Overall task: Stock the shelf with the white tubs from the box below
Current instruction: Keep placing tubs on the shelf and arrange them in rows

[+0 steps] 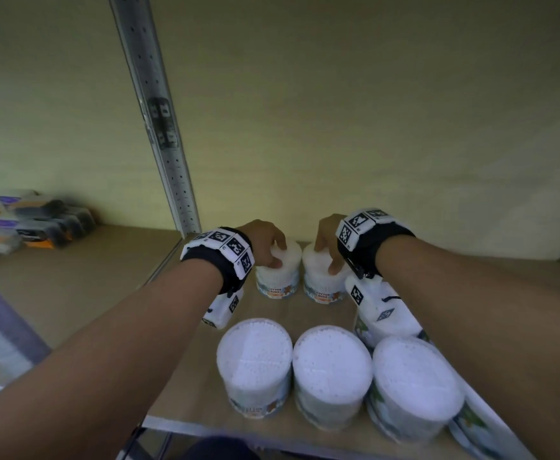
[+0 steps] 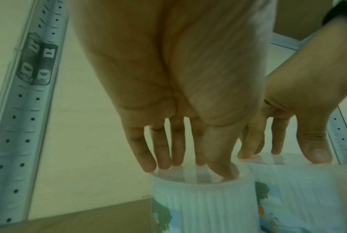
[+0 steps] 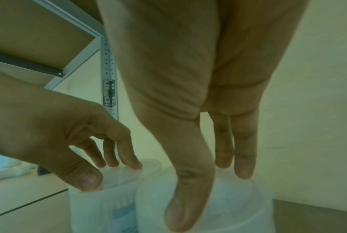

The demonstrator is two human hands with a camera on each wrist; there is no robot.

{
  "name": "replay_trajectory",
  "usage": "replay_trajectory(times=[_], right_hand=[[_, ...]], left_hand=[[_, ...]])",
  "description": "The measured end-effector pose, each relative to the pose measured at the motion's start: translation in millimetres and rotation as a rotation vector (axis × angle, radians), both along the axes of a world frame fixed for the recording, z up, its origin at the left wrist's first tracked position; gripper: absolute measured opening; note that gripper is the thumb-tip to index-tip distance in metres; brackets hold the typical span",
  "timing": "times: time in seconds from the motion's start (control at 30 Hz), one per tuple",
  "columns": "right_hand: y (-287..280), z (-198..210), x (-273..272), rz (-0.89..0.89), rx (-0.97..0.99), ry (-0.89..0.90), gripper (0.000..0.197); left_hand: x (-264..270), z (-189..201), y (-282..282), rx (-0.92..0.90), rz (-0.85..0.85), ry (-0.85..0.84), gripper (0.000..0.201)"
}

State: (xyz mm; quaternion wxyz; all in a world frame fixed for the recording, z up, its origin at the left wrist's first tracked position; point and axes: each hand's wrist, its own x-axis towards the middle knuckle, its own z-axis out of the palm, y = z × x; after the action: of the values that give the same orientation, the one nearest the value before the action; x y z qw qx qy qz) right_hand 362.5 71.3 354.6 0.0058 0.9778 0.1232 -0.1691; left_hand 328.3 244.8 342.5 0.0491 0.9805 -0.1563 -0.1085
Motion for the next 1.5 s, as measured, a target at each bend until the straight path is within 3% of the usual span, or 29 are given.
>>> replay_trajectory(times=[0.13,0.27,0.43,0.53,0.57,0.6,0.67,0.7,0.73,0.87,1.0,1.2,1.5], right_hand=[[-3.0,-18.8,12.1,0.084,-0.042,0.154,0.066],[-10.1,-55.5,41.6,0.154,-0.083,0.124,0.101],[-18.9,-97.7,63.0,0.08,-0.109,0.101,0.119],[-23.3,-104.3,62.2,0.124,-0.094,0.032,0.114],[-18.6,-88.7,42.3,0.12,-0.099,0.012,0.108],[-12.3,-64.6,13.4,0.103,-0.119,-0.001,0.094],[3.9,-8.3,-68.7,0.111,-0.161,0.059,0.045],[6.4,3.6,-89.2,0.103,-0.127,0.06,0.036],[4.2,2.8,-94.4,0.095,-0.088,0.019,0.039],[-6.5,-24.8,-64.6,0.124,-0.111,0.001,0.081],[0.3,-1.8,-103.5,0.159,-0.064,0.053,0.07],[-14.6,-6.0,-109.1,0.129,0.02,-0.067,0.05],[-60.8,6.0,-151.7,0.03,0.119,-0.195,0.039]], left_hand=[[-19.7,2.0,1.0,0.007,-0.024,-0.004,0.047],[-35.7,4.5,2.1,0.018,-0.035,0.009,0.046],[-56.6,4.2,5.3,0.005,-0.049,0.015,0.045],[-68.1,4.8,6.6,0.023,-0.052,0.009,0.044],[-71.6,5.4,6.5,0.037,-0.057,0.004,0.044],[-75.2,6.3,6.4,0.049,-0.063,0.0,0.044],[-81.9,7.6,6.0,0.055,-0.071,-0.006,0.044],[-84.7,7.9,6.2,0.055,-0.073,-0.01,0.044],[-87.3,8.0,6.4,0.058,-0.073,-0.014,0.044],[-95.1,7.3,6.7,0.059,-0.046,-0.002,0.043],[-101.0,7.7,5.6,0.055,-0.017,0.012,0.044],[-107.5,10.5,2.5,-0.005,0.033,-0.046,0.042],[-122.4,23.9,-35.8,-0.111,0.045,-0.098,0.052]])
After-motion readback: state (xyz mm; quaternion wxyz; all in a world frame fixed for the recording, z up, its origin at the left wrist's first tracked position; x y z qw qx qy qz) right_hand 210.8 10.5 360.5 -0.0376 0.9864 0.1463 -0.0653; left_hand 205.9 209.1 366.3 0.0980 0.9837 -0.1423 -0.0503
